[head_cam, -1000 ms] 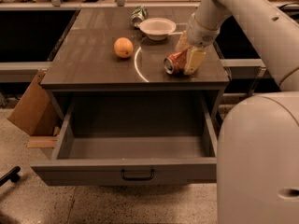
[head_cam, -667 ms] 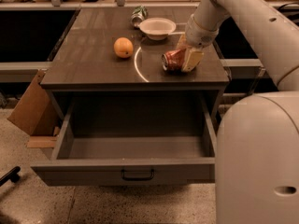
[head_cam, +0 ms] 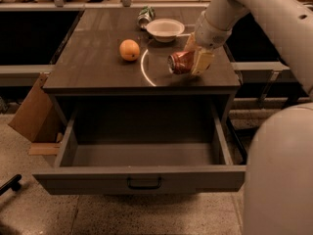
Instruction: Place coke can into top drawer
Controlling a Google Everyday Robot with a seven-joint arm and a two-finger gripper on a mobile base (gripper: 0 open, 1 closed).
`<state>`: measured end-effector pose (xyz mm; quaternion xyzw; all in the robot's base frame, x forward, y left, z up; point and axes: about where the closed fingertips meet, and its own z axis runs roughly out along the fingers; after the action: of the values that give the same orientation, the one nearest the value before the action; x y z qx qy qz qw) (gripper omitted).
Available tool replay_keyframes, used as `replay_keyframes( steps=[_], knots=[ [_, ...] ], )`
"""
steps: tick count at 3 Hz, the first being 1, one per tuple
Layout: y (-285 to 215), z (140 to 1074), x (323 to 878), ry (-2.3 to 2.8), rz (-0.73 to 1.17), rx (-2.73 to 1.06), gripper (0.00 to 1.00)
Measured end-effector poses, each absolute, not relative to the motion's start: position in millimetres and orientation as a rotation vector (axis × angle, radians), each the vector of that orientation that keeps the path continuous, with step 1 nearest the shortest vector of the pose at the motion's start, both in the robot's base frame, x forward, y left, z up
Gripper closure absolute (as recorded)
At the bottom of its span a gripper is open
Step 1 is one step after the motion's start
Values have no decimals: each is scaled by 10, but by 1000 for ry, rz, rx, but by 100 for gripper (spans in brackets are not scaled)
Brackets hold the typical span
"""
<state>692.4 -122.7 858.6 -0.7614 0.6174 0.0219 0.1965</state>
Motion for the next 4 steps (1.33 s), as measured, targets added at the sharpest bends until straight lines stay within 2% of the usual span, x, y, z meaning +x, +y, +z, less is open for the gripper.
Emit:
replay_keyframes(
  steps=[2,4],
  knots=[
    [-885,8489,6169,1795,274,-2011,100],
    [-822,8447,6051,1843,310,-1986,100]
  ],
)
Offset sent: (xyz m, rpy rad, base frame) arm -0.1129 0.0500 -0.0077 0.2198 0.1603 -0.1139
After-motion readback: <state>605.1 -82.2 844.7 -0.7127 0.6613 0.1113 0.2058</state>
